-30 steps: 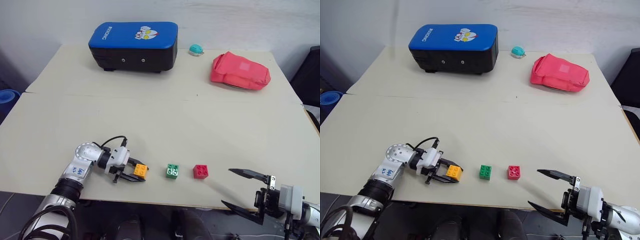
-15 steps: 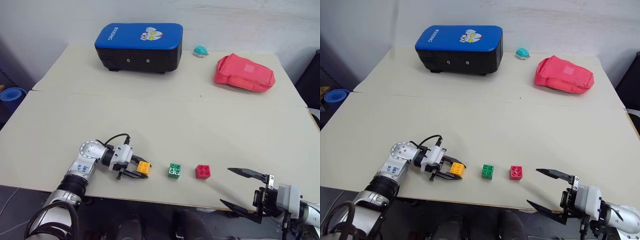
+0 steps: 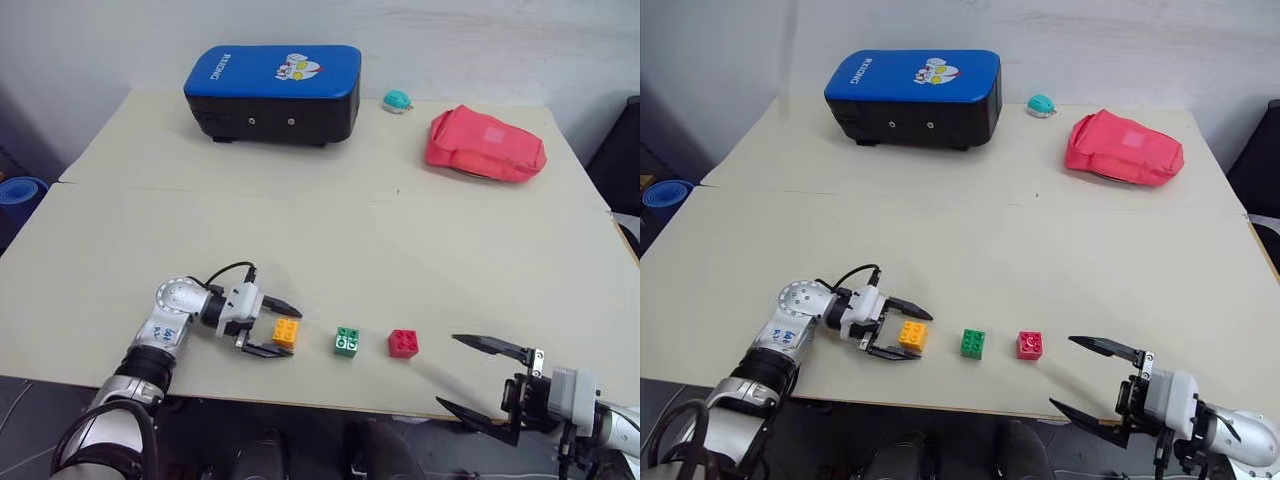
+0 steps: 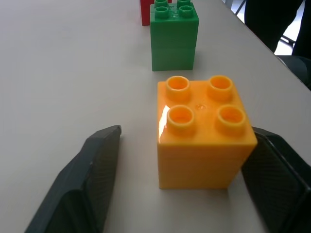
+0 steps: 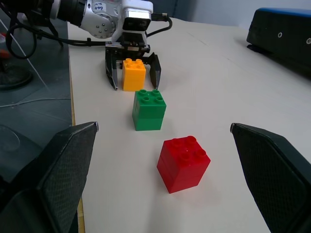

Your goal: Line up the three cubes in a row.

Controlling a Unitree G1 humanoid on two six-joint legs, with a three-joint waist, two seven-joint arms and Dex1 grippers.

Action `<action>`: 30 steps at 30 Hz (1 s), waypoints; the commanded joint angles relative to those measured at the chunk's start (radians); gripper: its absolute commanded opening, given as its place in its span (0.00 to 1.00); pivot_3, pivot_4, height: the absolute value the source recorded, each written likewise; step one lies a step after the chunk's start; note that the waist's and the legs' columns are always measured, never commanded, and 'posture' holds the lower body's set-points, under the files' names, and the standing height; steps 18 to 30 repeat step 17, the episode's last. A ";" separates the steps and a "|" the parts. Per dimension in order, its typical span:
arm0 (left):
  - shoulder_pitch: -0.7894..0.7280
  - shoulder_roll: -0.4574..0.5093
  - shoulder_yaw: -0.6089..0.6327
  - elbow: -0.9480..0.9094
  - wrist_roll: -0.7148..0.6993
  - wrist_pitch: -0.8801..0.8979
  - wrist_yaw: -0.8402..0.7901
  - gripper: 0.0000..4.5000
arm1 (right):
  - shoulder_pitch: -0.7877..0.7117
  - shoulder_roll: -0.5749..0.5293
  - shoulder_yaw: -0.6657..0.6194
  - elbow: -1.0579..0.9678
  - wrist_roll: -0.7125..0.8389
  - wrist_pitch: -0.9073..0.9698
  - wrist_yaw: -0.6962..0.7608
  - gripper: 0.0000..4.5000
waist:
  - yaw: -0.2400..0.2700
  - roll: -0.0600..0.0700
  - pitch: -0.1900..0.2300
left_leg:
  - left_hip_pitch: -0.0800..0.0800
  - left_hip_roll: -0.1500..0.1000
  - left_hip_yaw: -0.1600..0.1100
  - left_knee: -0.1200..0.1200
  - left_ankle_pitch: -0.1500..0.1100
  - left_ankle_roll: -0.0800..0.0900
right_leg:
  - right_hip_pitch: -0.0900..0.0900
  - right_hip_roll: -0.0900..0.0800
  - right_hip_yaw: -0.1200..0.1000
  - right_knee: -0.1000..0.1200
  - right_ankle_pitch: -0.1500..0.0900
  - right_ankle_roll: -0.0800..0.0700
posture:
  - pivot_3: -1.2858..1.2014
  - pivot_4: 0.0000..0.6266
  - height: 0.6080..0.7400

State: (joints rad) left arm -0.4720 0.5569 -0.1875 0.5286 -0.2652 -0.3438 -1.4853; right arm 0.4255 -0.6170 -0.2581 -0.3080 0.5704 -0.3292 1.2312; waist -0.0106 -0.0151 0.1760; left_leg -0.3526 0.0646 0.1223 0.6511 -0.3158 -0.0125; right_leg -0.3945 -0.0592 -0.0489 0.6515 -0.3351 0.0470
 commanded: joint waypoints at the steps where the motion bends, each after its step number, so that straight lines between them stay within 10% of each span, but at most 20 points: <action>1: 0.071 0.077 0.067 -0.082 -0.041 0.028 -0.019 0.86 | -0.002 0.006 -0.001 -0.013 0.006 -0.015 -0.003 1.00 | -0.004 0.000 0.000 | 0.000 0.000 0.000 0.000 0.000 0.000 | 0.000 0.000 0.000 0.000 0.000 0.000 | 0.52 0.24 1.00; 14: 0.496 0.392 0.509 -0.523 -0.157 0.150 0.115 0.86 | -0.098 -0.103 -0.041 0.072 0.081 0.051 0.119 1.00 | -0.019 -0.003 0.003 | 0.000 0.000 -0.002 -0.004 0.000 0.000 | 0.000 -0.004 0.000 -0.002 -0.001 -0.002 | 0.52 0.24 1.00; 30: 0.510 0.395 0.539 -0.519 -0.163 0.191 0.158 0.86 | -0.142 -0.120 -0.028 0.111 0.074 0.066 0.146 1.00 | -0.017 -0.003 0.003 | 0.000 0.000 -0.002 -0.004 0.000 0.000 | 0.000 -0.003 -0.001 -0.001 -0.001 -0.002 | 0.52 0.24 1.00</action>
